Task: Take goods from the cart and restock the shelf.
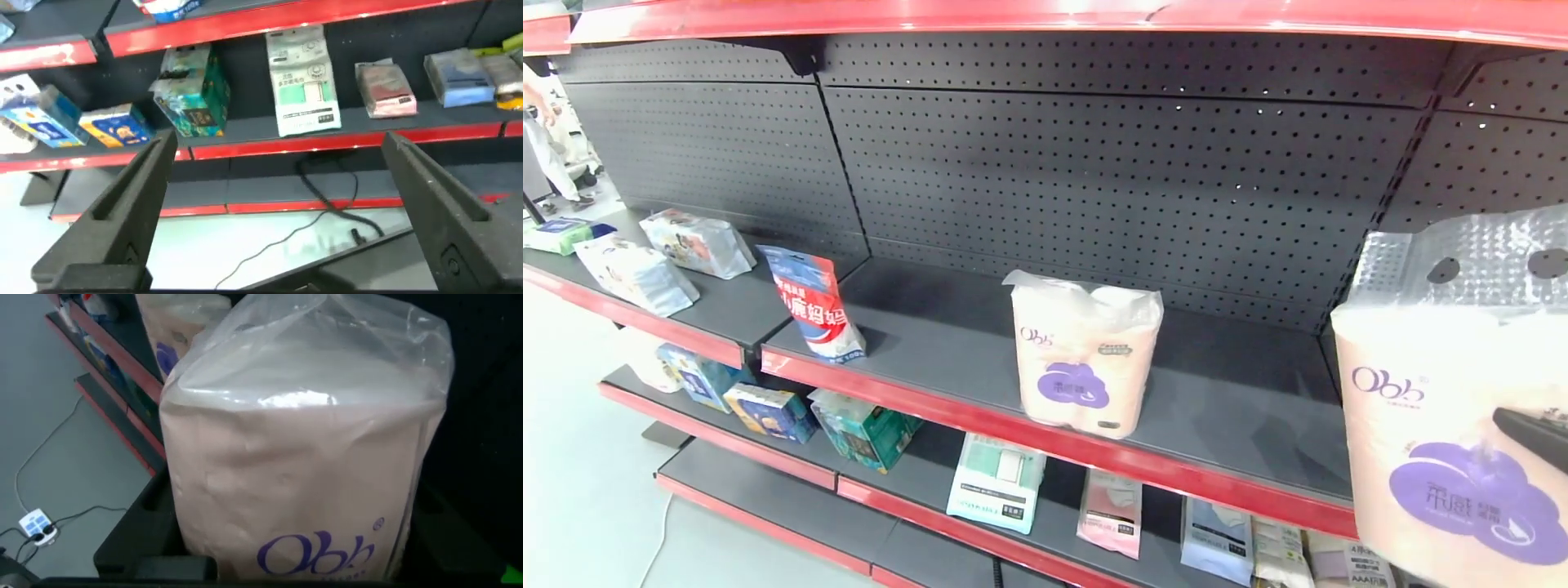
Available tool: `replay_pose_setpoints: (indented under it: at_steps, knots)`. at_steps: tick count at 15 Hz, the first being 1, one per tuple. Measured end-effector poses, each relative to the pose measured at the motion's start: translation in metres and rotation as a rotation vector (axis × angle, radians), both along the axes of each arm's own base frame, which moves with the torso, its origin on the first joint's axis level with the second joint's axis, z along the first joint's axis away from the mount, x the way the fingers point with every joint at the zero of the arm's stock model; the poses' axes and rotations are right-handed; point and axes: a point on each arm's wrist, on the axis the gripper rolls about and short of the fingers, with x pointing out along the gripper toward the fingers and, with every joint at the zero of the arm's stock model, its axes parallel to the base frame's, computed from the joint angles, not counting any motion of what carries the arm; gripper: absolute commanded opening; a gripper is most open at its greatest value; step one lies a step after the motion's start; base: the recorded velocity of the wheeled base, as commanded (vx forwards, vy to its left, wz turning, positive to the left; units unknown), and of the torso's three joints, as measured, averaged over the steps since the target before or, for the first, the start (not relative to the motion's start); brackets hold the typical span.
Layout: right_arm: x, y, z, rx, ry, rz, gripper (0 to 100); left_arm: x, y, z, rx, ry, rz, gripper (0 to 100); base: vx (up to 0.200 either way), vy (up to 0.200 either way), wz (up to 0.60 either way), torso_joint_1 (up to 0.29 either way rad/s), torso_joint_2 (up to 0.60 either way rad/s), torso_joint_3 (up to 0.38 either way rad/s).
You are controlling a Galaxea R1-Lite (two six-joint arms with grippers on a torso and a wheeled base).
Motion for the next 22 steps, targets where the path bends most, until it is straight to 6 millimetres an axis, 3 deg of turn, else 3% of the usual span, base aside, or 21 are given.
replay_pose_setpoints:
  at_steps: [2, 5, 11, 15, 18, 22]
  knots:
    - [0.011, 0.003, 0.009, 0.017, 0.002, 0.027, 0, 0.002, 0.0, 0.0, -0.042, -0.018, 0.019, 100, 0.0, 0.0, 0.0, 0.0, 0.0, 0.0]
    - [0.032, 0.009, 0.016, 0.03, -0.016, 0.054, 0, 0.016, 0.003, 0.003, -0.127, -0.198, 0.168, 100, 0.0, 0.0, 0.0, 0.0, 0.0, 0.0]
    - [0.069, 0.014, 0.004, 0.035, 0.062, 0.058, 0, 0.025, 0.007, -0.009, -0.175, -0.247, 0.356, 100, 0.0, 0.0, 0.0, 0.0, 0.0, 0.0]
    - [0.078, 0.015, 0.0, 0.032, 0.089, 0.057, 0, 0.028, 0.009, -0.013, -0.178, -0.273, 0.426, 100, 0.0, 0.0, 0.0, 0.0, 0.0, 0.0]
    - [0.083, 0.016, 0.0, 0.031, 0.094, 0.057, 0, 0.028, 0.006, -0.014, -0.201, -0.264, 0.306, 100, 0.0, 0.0, 0.0, 0.0, 0.0, 0.0]
    - [0.086, 0.016, 0.003, 0.03, 0.09, 0.058, 0, 0.028, 0.009, -0.014, -0.186, -0.272, 0.418, 100, 0.0, 0.0, 0.0, 0.0, 0.0, 0.0]
